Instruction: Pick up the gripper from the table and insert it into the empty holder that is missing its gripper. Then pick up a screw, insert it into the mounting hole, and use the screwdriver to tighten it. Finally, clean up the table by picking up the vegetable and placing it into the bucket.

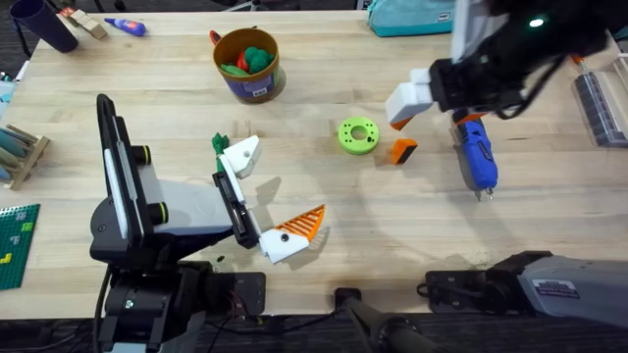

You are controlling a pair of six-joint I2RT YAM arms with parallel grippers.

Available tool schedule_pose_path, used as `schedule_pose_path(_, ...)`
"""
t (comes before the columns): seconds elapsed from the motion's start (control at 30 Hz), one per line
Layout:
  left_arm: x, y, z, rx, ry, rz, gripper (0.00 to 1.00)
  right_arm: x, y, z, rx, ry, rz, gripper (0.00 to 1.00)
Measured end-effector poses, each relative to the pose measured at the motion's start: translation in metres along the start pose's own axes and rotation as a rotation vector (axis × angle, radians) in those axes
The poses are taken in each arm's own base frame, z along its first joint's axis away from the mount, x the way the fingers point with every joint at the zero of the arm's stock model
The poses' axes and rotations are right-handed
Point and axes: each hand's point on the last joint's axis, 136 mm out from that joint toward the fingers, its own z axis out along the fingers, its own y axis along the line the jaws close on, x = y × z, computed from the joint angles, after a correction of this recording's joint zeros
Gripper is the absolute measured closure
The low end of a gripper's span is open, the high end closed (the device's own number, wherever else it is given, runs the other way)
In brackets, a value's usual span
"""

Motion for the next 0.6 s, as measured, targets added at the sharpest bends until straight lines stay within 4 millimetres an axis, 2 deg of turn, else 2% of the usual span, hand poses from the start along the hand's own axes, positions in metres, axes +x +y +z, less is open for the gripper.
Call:
schedule_pose_path(0.33, -0.001, 0.000, 0.000, -0.001, -0.001, 0.002, 0.015, 0.007, 0.008, 0.028, 0.021, 0.120, -0.057, 0.016)
schedule_pose_path(0.47, -0.001, 0.000, 0.000, -0.001, -0.001, 0.002, 0.015, 0.009, 0.007, 0.025, 0.020, 0.119, -0.069, 0.016)
schedule_pose_path(0.6, -0.001, 0.000, 0.000, -0.001, -0.001, 0.002, 0.015, 0.015, 0.006, 0.013, 0.015, 0.100, -0.074, 0.016)
